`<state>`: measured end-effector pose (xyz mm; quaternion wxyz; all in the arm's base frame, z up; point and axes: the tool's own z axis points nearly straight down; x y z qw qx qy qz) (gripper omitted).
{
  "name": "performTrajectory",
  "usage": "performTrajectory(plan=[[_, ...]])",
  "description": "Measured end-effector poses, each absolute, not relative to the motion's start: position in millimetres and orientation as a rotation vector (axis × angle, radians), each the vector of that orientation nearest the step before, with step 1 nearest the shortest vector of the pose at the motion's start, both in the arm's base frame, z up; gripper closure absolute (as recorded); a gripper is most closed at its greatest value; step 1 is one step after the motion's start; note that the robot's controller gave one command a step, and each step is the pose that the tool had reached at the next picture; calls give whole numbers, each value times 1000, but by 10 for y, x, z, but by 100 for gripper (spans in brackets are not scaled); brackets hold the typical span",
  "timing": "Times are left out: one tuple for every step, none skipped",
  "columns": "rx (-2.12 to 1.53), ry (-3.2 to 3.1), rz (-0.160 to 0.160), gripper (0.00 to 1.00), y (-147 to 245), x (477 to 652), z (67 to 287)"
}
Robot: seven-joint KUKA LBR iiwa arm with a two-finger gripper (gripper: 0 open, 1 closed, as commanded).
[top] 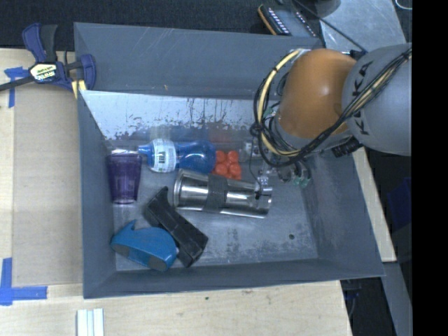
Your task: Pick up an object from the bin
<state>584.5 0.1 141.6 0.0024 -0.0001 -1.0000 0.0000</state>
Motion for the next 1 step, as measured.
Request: performTrajectory(plan=[[0,-3145,0,0,2,5865,1463]])
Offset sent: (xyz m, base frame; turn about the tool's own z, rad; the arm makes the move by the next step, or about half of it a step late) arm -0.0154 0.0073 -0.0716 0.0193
